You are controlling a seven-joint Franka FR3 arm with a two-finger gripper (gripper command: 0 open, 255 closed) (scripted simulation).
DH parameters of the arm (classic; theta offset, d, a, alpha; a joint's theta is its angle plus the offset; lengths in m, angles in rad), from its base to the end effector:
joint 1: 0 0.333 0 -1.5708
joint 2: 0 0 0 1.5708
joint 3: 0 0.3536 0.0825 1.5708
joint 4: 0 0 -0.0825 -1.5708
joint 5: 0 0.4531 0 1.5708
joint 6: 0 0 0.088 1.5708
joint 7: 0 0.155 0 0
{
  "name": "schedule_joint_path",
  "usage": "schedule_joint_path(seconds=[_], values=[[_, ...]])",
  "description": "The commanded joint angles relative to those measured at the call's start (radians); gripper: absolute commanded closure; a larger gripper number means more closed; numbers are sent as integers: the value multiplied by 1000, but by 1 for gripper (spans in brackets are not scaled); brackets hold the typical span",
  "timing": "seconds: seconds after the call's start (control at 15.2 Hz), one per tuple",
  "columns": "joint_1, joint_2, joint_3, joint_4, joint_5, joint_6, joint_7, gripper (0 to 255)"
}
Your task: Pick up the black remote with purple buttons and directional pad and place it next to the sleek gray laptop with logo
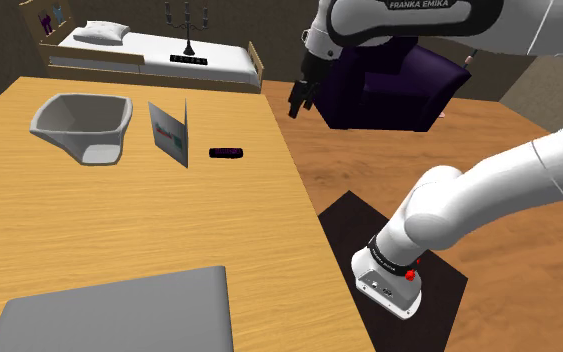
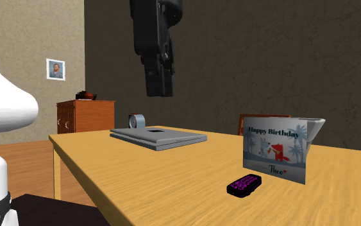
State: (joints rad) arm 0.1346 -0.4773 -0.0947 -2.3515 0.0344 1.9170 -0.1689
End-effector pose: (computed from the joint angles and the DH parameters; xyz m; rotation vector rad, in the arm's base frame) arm 0.4623 0.0211 0.4765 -3.0508 -0.3176 -0.0693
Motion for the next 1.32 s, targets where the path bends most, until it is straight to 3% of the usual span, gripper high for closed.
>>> schedule_joint_path(seconds=[0.0, 0.92, 1.25], values=[[24, 73, -7, 30, -2, 41, -75, 0], [159, 533, 51, 238, -3, 275, -496, 0], [179, 632, 76, 274, -14, 334, -568, 0]])
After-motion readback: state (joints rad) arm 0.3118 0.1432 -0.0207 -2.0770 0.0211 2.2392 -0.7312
